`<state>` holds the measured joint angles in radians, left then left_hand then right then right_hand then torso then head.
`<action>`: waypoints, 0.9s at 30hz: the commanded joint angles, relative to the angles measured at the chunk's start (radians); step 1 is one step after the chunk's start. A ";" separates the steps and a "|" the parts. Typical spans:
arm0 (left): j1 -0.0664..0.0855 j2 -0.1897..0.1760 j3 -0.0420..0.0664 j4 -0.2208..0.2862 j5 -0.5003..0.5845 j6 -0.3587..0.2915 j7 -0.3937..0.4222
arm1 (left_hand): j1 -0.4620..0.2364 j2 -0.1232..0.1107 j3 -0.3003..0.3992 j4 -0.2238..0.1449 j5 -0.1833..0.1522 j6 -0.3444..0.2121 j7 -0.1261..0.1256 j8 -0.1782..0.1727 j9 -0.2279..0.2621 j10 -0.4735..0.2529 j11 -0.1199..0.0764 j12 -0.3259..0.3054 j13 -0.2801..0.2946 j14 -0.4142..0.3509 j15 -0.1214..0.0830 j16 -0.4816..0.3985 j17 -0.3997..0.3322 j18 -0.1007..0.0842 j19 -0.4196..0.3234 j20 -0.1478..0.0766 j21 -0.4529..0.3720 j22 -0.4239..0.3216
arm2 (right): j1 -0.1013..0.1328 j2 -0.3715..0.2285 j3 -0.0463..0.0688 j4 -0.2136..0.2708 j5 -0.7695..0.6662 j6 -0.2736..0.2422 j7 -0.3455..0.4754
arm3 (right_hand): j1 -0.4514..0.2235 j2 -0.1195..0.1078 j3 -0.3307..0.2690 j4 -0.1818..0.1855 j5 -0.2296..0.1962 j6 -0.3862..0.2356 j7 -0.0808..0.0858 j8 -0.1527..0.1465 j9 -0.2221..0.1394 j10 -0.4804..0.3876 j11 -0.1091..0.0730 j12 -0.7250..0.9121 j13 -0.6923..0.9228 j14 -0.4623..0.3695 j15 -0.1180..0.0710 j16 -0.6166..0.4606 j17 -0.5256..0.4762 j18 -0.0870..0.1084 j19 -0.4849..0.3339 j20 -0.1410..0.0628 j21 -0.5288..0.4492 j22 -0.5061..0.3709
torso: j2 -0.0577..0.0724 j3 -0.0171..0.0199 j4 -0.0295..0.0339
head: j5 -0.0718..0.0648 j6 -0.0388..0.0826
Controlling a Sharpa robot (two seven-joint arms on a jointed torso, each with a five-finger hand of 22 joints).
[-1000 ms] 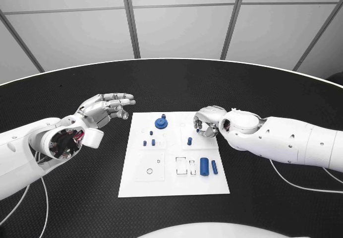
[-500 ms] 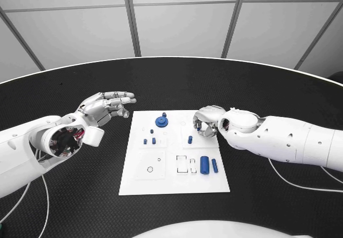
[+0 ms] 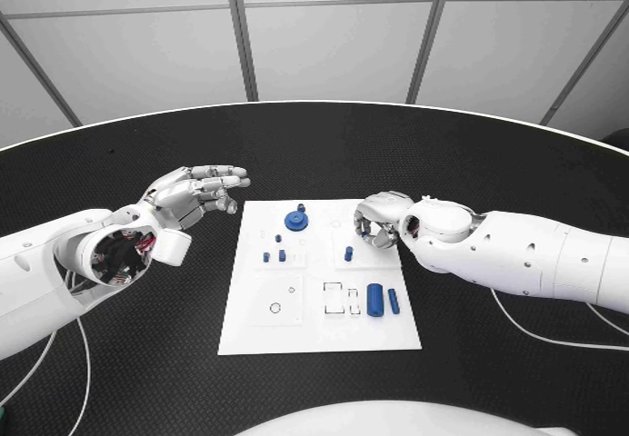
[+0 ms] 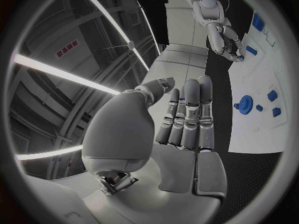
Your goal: Assemble the parts on the task board
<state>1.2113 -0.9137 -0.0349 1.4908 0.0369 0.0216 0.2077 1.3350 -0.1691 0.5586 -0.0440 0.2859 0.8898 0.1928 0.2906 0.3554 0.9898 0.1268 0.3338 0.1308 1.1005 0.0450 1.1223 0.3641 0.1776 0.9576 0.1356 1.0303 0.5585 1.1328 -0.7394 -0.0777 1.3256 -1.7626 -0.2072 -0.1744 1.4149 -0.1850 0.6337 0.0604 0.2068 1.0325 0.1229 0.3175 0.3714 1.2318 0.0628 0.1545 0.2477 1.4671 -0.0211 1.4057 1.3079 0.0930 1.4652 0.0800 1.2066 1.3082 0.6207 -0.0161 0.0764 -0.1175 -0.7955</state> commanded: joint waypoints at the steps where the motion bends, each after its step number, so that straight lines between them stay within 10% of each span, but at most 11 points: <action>1: 0.000 0.001 0.000 0.000 0.000 0.000 -0.001 | 0.003 0.006 -0.007 0.000 0.003 0.000 0.006 -0.002 0.001 -0.005 0.003 0.005 -0.002 -0.010 0.002 -0.005 -0.003 0.008 -0.007 0.000 -0.007 -0.003 | 0.000 -0.002 0.000 0.002 0.000 -0.014 -0.006 | 0.003 0.023 0.014 -0.014 0.001 0.015 -0.004 0.012 0.013 0.031 -0.017 0.005 0.008 0.064 -0.012 0.003 0.056 -0.019 0.026 -0.011 0.008 0.021 | -0.001 -0.0001 -0.0008 | -0.002 -0.001; 27: 0.000 0.005 0.000 -0.009 0.000 0.002 -0.018 | 0.010 0.003 -0.015 -0.003 0.003 -0.005 0.011 -0.003 0.002 -0.014 0.008 0.003 -0.005 -0.020 0.004 -0.015 -0.010 0.008 -0.010 0.001 -0.017 -0.009 | -0.001 -0.040 0.000 0.063 -0.036 -0.051 -0.056 | -0.005 0.024 0.048 -0.038 -0.014 0.031 -0.012 0.023 0.029 0.060 -0.025 0.001 0.015 0.064 -0.019 0.006 0.056 -0.024 0.030 -0.019 0.032 0.041 | -0.002 -0.0008 -0.0012 | -0.004 -0.005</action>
<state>1.2113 -0.9084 -0.0349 1.4824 0.0368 0.0236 0.1901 1.3350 -0.1691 0.5503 -0.0467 0.2859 0.8861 0.1964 0.2906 0.3565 0.9826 0.1339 0.3338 0.1278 1.0895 0.0487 1.1114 0.3556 0.1769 0.9543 0.1389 1.0188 0.5512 1.1321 -0.7741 -0.0773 1.3826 -1.7987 -0.2577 -0.2293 1.4119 -0.1648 0.6754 0.0246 0.1924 1.0577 0.1104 0.3368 0.3988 1.2522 0.0702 0.1547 0.2622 1.4655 -0.0327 1.4113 1.3078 0.0812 1.4649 0.0659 1.2353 1.3079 0.6194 -0.0161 0.0753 -0.1220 -0.8004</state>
